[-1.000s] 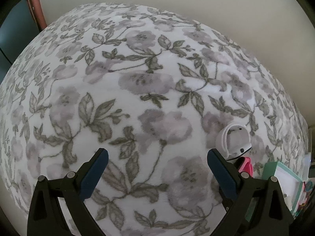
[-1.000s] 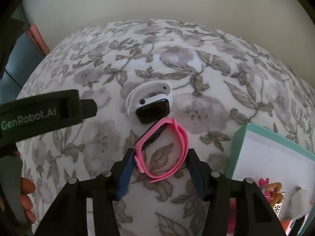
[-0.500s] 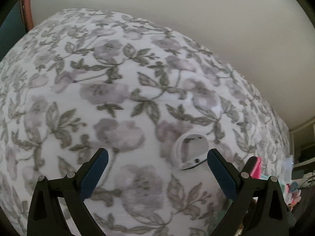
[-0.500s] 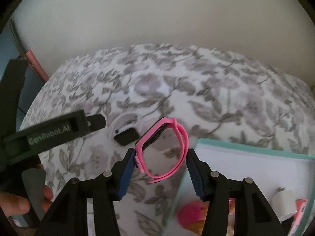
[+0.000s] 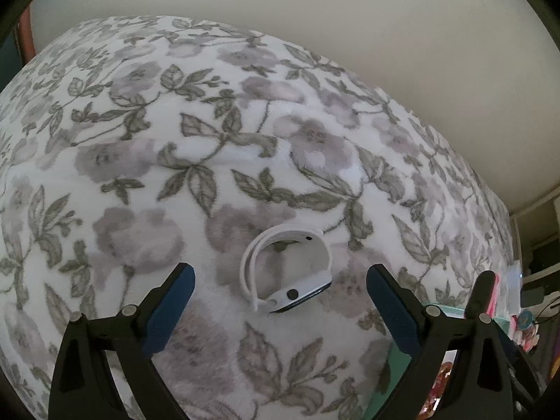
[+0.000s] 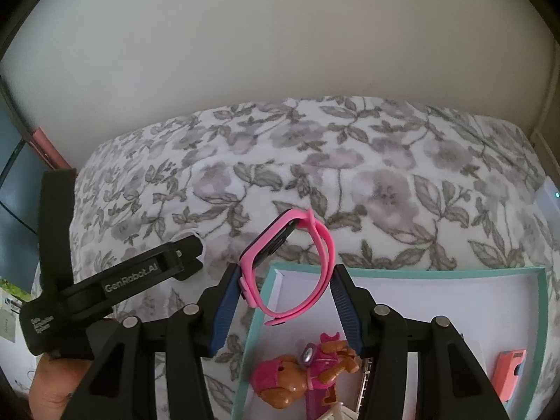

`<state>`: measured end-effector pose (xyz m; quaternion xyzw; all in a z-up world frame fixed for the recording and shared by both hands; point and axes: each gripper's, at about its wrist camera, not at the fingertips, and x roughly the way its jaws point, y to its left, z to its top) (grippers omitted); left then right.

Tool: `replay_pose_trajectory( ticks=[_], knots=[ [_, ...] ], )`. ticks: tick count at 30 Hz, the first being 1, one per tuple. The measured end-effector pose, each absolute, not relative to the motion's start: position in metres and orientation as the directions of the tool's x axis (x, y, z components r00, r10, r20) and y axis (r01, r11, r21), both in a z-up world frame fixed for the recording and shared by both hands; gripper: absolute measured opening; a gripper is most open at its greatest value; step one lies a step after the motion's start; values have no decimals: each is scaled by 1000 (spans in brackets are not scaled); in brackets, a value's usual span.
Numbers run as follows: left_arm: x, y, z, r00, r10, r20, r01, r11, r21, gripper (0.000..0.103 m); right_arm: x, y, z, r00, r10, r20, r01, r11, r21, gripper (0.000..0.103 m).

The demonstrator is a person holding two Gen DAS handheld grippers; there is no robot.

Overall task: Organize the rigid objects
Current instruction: 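Grasp the pink watch band with the right gripper while the left grasps the white smartwatch, then lift and carry the pink band and white smartwatch over the tray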

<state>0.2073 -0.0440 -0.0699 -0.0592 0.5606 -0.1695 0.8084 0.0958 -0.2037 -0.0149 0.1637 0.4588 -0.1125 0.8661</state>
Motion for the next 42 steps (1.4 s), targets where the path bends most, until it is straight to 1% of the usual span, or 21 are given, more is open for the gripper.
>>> replay_pose_trajectory(
  ticks=[2,4,6,7,8,16,22,30,36,42],
  knots=[
    [208,-45,-73,312,-342,-887,200,936,-290,85,95,-205,-16,552,-41,-833,346,920,185,55],
    [208,-46,-73,324,-333,-886,203,939,-279,84,94,-206,-16,553,-37,-832,346,919,189,55],
    [208,-46,-72,333,-334,-882,210,938,-276,72,94,-206,-16,553,-37,-833,346,919,189,55],
    [208,-46,-72,333,-334,-882,207,938,-277,59,93,-207,-16,552,-36,-833,346,919,189,55],
    [208,-45,-72,327,-347,-879,205,934,-293,56,93,-207,-16,552,-36,-833,346,919,190,55],
    [205,-40,-68,323,-365,-873,195,928,-316,55,90,-209,-19,544,-38,-838,357,915,190,55],
    [196,-36,-51,332,-400,-855,191,915,-354,55,81,-213,-18,534,-43,-844,373,908,190,55],
    [170,-37,-6,362,-448,-817,233,893,-386,55,55,-221,4,544,-53,-837,402,892,205,55],
    [144,-32,29,398,-479,-782,260,877,-405,55,26,-224,24,544,-87,-835,431,882,189,55],
    [109,-39,51,409,-502,-762,329,860,-390,55,-11,-230,42,556,-108,-824,460,866,196,55]
  ],
)
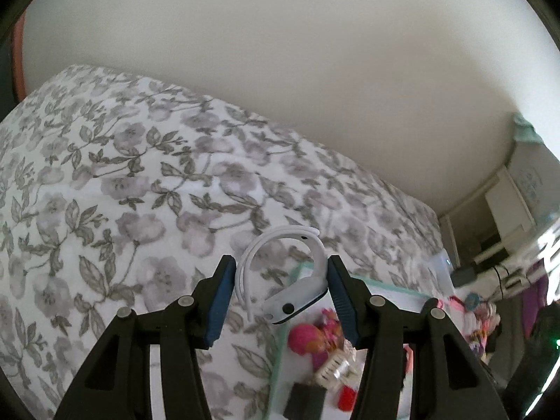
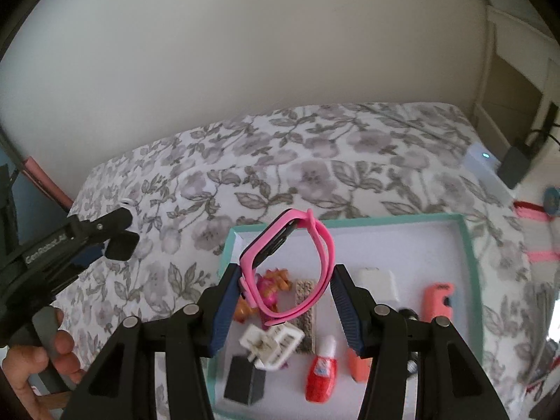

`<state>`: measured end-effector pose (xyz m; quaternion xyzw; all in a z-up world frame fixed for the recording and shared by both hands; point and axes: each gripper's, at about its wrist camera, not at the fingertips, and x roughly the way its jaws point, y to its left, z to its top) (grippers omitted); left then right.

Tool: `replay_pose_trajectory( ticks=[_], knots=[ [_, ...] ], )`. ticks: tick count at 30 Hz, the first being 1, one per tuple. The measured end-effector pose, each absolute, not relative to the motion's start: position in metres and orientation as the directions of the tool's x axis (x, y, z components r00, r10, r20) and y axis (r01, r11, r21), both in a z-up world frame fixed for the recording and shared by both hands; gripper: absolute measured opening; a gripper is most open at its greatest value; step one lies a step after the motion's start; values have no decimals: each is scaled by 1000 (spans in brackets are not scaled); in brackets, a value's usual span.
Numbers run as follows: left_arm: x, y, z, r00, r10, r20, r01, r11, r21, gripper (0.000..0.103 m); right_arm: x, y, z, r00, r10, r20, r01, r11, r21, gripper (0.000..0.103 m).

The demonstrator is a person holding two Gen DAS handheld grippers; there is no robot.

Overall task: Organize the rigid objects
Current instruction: 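Lift and carry the pink band and white smartwatch over the tray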

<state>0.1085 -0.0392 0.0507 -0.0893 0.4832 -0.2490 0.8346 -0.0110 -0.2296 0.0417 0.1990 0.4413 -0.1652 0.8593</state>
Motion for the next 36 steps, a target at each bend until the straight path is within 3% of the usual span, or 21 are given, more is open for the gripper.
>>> replay_pose_trajectory(
  ticks=[15,36],
  knots=[
    [24,-72,53,349,-541,-765,489,802,-344,55,-92,-251,56,558,-165,-813,544,812,209,55],
    [-17,-121,-3,193,-447,-874,564,779,-274,55,-115,-265,-10,358,-126,-925,592,797,121,56]
  ],
)
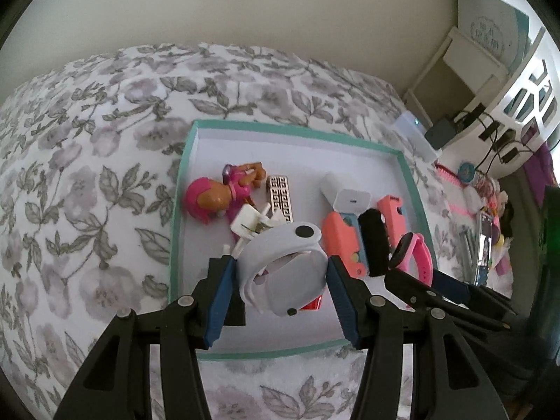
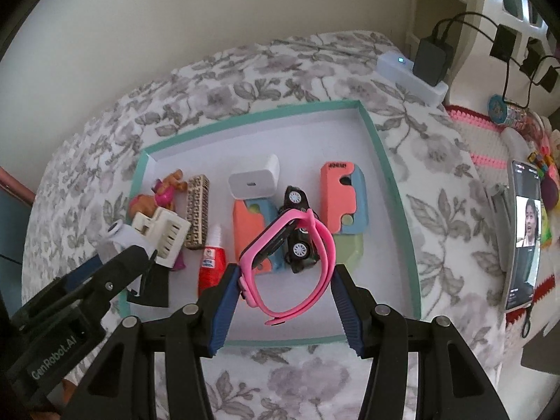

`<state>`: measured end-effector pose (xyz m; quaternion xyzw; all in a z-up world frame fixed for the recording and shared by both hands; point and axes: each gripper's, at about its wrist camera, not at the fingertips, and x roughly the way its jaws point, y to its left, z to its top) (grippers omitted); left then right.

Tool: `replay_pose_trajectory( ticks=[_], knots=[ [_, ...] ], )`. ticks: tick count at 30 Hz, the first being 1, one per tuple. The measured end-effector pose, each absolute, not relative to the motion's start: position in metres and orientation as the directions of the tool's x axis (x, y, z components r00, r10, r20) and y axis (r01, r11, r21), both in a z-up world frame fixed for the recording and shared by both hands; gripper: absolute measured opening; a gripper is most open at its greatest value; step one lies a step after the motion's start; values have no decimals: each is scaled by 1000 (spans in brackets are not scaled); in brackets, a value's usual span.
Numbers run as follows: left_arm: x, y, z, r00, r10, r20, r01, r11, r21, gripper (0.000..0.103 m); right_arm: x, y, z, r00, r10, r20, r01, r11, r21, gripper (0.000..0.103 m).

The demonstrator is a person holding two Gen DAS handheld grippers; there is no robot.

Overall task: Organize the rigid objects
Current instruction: 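Lift and carry the pink band and white smartwatch over the tray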

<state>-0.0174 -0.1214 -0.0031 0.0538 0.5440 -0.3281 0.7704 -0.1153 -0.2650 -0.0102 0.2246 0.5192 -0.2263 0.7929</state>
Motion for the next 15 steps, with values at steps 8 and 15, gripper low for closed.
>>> replay_pose_trajectory(
  ticks=[8,15],
  knots=[
    [-20,-132,-12,176,-410,-895,583,776,-241,55,-112,-268,-31,290,-102,-952,583,807,91,57],
    [-20,-137,-23,159,-387,-908,589,775,-227,55,-112,-271,-36,277,-92,-956,581,809,91,57]
  ],
)
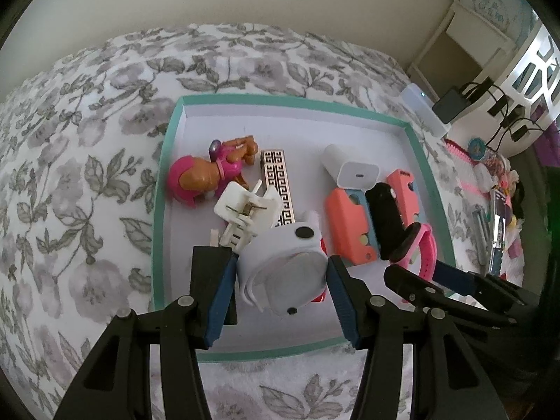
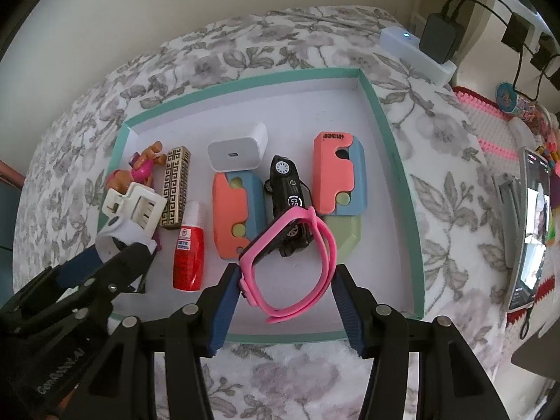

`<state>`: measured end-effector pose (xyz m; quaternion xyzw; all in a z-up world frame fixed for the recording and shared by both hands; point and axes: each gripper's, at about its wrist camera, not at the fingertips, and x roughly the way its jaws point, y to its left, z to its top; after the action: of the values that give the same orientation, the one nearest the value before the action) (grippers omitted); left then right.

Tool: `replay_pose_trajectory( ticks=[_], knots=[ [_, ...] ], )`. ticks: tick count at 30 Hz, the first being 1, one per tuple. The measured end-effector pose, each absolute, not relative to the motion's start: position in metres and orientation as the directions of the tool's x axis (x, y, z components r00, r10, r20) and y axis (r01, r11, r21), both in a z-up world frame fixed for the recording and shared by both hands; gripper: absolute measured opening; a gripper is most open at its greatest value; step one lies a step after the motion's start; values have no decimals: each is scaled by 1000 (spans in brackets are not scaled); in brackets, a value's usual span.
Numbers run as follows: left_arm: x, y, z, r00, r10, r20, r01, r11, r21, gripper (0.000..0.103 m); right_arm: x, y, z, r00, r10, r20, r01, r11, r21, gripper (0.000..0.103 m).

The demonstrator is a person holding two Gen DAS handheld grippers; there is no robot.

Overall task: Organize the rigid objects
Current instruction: 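Lift and carry the pink band and white smartwatch over the tray, then lower both watches into the tray and open both grippers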

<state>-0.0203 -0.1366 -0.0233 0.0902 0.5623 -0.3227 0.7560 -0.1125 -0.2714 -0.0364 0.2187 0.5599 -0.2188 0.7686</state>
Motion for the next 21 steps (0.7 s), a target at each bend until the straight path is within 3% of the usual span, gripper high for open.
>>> replay_pose_trajectory(
  ticks=[10,14,21],
  knots=[
    [-22,-140,-25,157,-382,-911,597,771,-221,56,-111,-274,-39,258,-92,-962,580,811,77,57],
    [-20,-138,-24,156,-386,-909,583,779,-231,62,-112,-274,-37,253,-99,-962,584,808,70,57],
    [-15,-129,-13,188,-404,-895,559,793,-240,63,-110,-272,-25,276,-129,-952,586,808,60,64]
  ],
)
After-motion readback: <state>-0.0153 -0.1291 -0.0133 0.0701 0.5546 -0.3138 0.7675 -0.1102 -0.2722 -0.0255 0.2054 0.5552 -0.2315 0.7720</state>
